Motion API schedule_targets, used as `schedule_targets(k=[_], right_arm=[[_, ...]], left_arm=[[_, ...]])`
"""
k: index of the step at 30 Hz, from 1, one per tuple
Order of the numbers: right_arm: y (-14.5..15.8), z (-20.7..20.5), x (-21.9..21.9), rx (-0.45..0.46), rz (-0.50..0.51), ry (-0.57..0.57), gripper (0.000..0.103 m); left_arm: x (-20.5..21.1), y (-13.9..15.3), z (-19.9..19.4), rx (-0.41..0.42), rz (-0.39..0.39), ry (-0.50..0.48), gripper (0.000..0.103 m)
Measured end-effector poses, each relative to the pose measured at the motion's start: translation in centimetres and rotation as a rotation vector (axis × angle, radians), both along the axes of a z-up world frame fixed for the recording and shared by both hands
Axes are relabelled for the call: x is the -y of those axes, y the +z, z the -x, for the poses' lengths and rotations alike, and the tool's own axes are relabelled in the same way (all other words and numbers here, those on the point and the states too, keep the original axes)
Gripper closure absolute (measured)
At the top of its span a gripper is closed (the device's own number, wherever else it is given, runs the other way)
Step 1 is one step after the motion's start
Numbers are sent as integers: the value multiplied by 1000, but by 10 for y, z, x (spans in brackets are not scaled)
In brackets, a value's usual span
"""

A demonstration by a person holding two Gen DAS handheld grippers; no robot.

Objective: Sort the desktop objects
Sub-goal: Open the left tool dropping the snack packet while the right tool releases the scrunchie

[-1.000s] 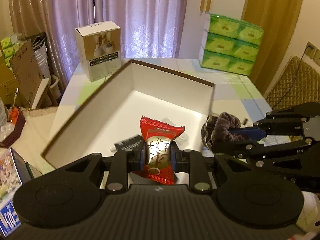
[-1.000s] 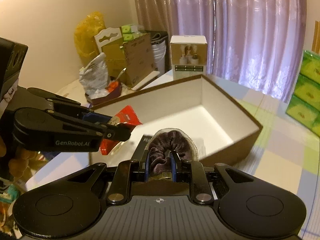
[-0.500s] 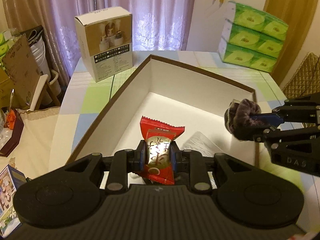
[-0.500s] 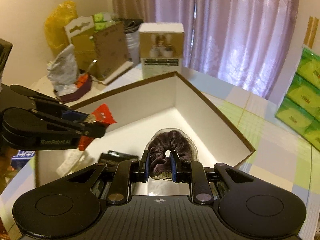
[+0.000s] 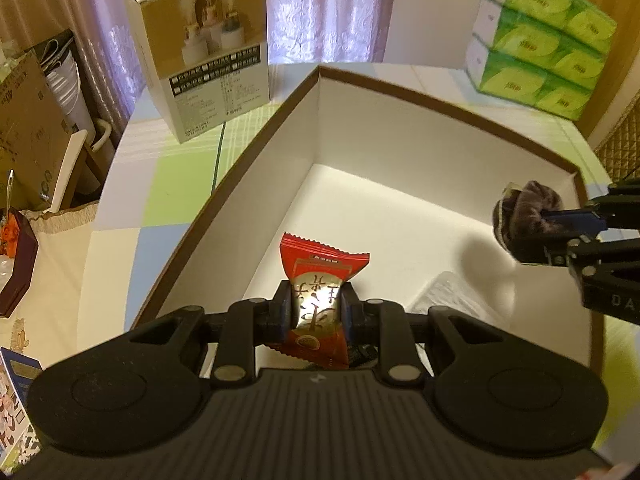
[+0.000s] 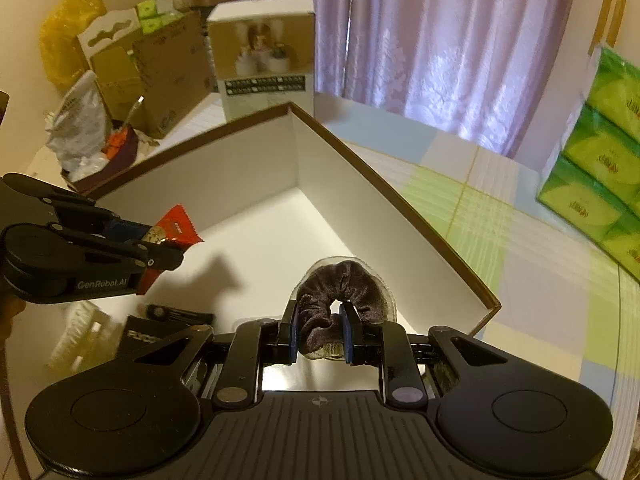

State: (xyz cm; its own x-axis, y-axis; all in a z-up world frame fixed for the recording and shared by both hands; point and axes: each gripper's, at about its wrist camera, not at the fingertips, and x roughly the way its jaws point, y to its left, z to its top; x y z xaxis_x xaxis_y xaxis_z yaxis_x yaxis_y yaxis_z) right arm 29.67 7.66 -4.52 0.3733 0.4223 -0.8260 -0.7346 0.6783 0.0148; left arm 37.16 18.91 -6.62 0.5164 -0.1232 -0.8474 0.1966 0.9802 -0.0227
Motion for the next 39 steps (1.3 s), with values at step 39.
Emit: schedule_targets(k=[39], right_arm=[[-14,-13,-1,33,86,13,83]], left_arm=[[5,-4,-5,0,3,-29,65]])
